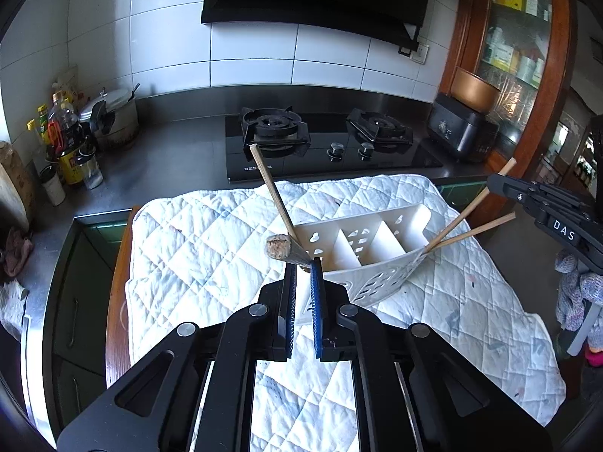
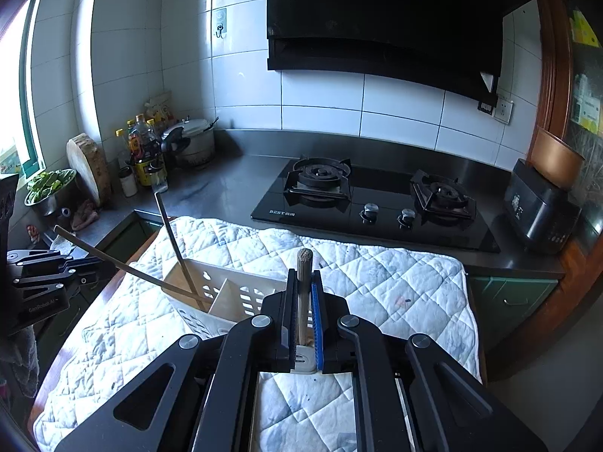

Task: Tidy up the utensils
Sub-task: 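Open both tools to release the chopsticks into the holder, then move both tools down to the loose chopsticks and close on one each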

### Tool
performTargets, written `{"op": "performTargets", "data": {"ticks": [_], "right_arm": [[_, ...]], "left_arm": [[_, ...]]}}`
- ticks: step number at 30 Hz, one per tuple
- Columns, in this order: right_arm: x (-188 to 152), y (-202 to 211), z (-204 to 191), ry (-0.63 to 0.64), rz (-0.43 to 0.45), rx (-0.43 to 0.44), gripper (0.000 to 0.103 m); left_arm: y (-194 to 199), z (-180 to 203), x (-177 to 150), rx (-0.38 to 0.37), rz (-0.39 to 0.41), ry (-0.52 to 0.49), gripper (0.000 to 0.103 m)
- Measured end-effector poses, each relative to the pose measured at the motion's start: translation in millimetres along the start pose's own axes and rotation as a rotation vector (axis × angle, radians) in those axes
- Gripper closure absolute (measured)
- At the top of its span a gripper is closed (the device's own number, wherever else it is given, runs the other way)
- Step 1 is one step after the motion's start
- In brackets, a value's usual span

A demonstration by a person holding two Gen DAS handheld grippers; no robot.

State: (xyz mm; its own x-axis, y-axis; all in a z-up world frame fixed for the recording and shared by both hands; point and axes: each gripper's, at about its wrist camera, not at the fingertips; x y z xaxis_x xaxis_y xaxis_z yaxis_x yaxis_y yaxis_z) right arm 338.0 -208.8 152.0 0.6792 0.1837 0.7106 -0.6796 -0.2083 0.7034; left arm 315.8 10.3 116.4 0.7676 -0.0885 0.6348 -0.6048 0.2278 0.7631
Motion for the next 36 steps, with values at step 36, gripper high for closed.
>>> {"op": "performTargets", "data": {"ticks": [36], "right_arm": [[-191.9, 46.2, -30.1, -0.061, -0.054, 0.113, 0.080]], "left_arm": [[37.3, 29.5, -163.5, -0.071, 0.041, 0.001, 0.071]]}}
Point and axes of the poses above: each gripper's, at about its wrist camera, not at the fingertips, and y roughly against the way its jaws point, z to its right, x to its top, and after that the axes turned 8 degrees about -z, right-handed
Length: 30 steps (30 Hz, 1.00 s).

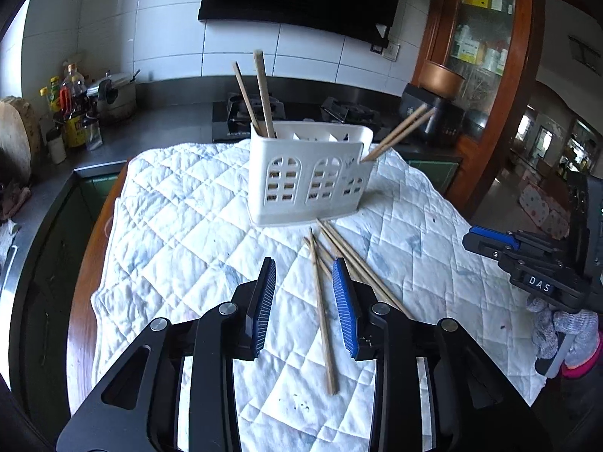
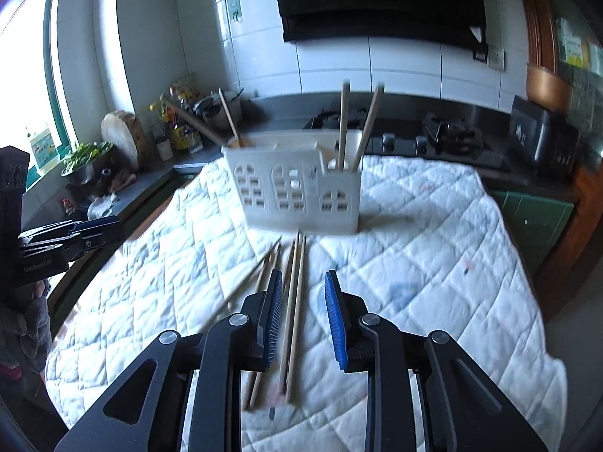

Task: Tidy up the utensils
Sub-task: 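Move both tools down to the loose chopsticks and close on one each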

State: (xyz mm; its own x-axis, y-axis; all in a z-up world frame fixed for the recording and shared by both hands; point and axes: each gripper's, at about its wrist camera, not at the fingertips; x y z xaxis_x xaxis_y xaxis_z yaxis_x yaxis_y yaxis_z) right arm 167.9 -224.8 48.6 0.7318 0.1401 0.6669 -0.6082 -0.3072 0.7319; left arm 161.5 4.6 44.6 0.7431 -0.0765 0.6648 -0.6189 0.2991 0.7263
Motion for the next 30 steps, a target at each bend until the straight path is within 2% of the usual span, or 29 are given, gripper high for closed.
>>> {"op": "performTargets", "data": {"ticks": [4, 11, 21, 30], "right_arm": [[-27.7, -18.8, -2.6, -0.009, -0.053, 0.016, 0.080], [-57.1, -50.1, -8.7, 0.011, -0.127, 0.018, 0.086], [-56.2, -81.2, -9.1, 0.026, -0.186, 0.010, 0.093], [-54.2, -96.3, -5.6, 0.030, -0.215, -0.004, 0.094]], "left_arm": [[-17.0, -2.8, -25.7, -0.029, -0.039, 0.036, 0.071], [-36.8, -8.2, -51.5, -0.022, -0.093, 0.068, 0.071], [-47.2, -11.5, -64.8, -0.032, -0.123, 0.083, 0.071], [-53.9, -7.0, -65.6, -0.050, -0.137, 0.070, 0.071]]}}
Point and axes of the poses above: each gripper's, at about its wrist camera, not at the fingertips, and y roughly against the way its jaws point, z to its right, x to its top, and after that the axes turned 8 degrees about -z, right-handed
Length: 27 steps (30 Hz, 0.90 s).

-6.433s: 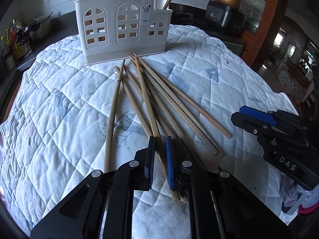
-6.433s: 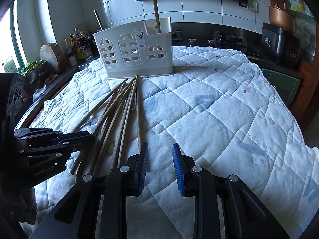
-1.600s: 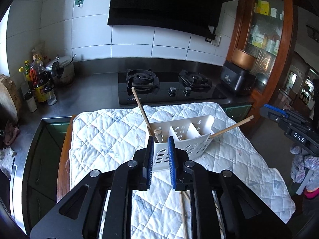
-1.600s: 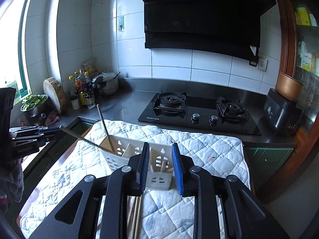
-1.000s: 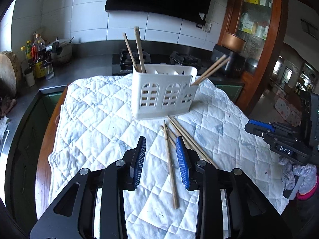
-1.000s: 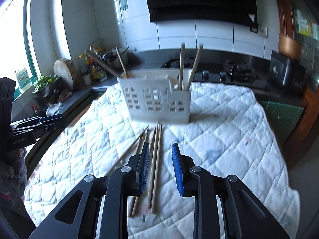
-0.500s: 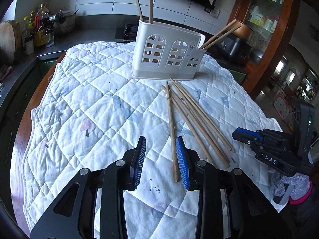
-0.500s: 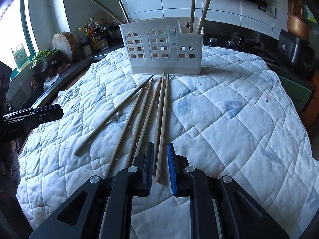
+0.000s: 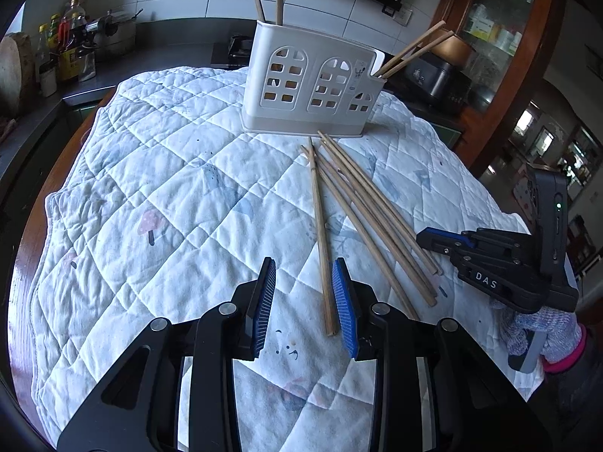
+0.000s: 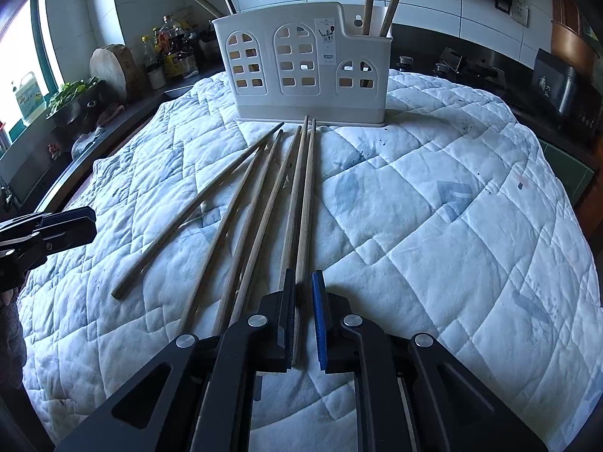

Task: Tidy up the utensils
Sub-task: 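Move both tools down to the loose chopsticks and close on one each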

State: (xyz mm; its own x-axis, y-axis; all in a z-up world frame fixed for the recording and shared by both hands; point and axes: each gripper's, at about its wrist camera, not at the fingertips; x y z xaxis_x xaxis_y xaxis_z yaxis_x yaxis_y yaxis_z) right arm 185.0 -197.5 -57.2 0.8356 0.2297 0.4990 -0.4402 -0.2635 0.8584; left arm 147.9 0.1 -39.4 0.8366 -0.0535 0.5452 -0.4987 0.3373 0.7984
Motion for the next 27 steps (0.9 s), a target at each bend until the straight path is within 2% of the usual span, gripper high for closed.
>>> {"op": "performTargets", "data": {"ticks": [9, 18, 27], "right_arm": [[1.1, -9.5, -6.9, 0.037, -0.010, -0.042, 0.094], [0.5, -8.0, -2.8, 0.025, -0.005, -0.020, 0.095], [0.5, -7.3, -0.6, 0.014, -0.002, -0.008, 0.095]], "left_arm": [[-14.6, 13.1, -2.8, -0.007, -0.030, -0.034, 0.071], [-37.0, 22.8, -0.1, 0.021, -0.060, -0.055, 0.071], [-54.1, 22.3, 7.9, 0.035, -0.084, -0.034, 0.073]]}}
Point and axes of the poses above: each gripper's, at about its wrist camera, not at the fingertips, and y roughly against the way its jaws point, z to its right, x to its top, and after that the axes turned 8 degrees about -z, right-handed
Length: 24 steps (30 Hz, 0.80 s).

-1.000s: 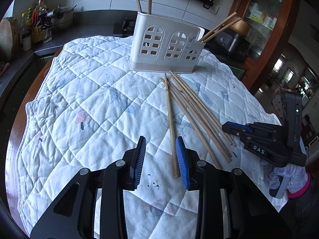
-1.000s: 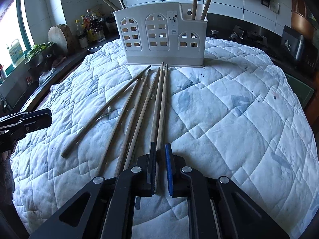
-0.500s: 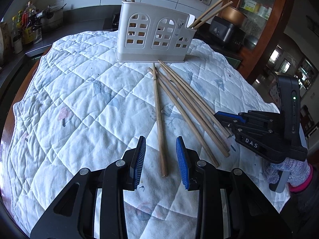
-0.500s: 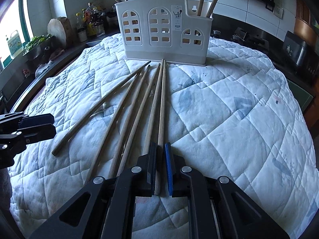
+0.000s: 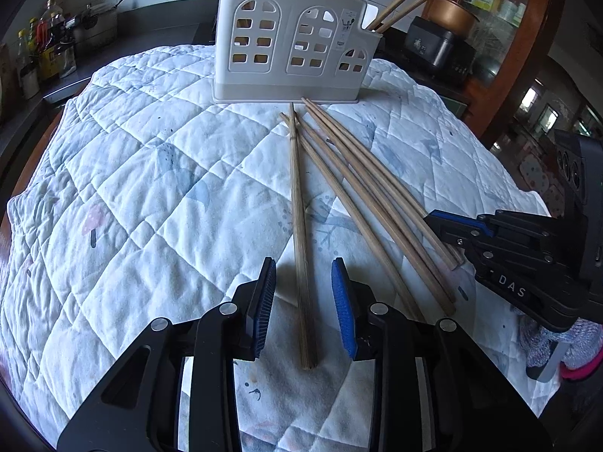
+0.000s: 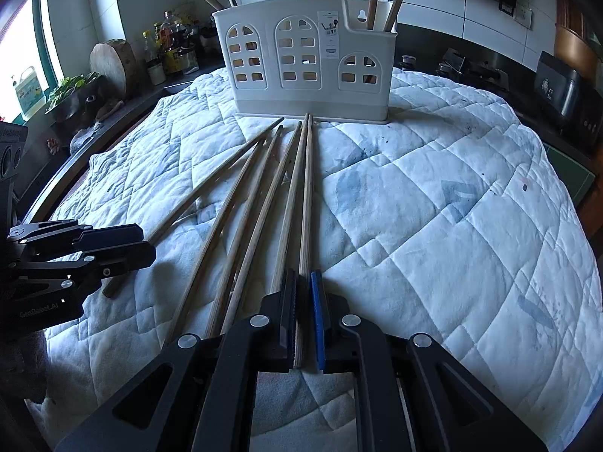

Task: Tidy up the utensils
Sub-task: 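Move both tools down to the loose chopsticks and close on one each, then lift the chopsticks and carry them over the holder with both tools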

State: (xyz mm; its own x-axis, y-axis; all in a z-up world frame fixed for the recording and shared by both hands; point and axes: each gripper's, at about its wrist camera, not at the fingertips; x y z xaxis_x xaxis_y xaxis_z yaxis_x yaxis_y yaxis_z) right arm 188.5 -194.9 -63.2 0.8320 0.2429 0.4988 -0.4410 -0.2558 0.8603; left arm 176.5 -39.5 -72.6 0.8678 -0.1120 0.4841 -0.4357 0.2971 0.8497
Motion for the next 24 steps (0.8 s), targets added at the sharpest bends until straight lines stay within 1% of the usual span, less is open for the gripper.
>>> {"op": "performTargets", "data": {"ticks": [2, 4, 6, 7, 12, 18, 24], "right_arm": [[-0.1, -0.2, -0.4, 0.001, 0.000, -0.002, 0.095], [-0.1, -0.2, -0.1, 0.000, 0.000, -0.001, 0.095], [0.0, 0.5, 0.2, -0.002, 0.002, 0.001, 0.095], [-0.1, 1.3, 0.2, -0.004, 0.004, 0.001, 0.096], [-0.1, 15.0, 1.4, -0.011, 0.042, -0.011, 0.096], [7.0, 44.5, 0.7, -0.002, 0.120, -0.029, 0.096], [25.3, 84.0, -6.0, 0.032, 0.212, -0.043, 0.096]], "left_arm": [[-3.6, 1.4, 1.0, 0.017, -0.007, -0.004, 0.081], [-6.2, 5.5, 1.8, 0.061, -0.009, -0.025, 0.090], [-6.6, 10.8, 2.9, 0.099, -0.009, -0.054, 0.095], [-5.8, 12.0, 3.7, 0.104, -0.009, -0.059, 0.096], [10.5, 7.7, 6.9, 0.069, 0.020, -0.047, 0.097], [43.5, 0.2, 11.7, 0.049, 0.111, -0.027, 0.097], [71.4, -1.2, 20.9, 0.024, 0.179, -0.030, 0.097]]}}
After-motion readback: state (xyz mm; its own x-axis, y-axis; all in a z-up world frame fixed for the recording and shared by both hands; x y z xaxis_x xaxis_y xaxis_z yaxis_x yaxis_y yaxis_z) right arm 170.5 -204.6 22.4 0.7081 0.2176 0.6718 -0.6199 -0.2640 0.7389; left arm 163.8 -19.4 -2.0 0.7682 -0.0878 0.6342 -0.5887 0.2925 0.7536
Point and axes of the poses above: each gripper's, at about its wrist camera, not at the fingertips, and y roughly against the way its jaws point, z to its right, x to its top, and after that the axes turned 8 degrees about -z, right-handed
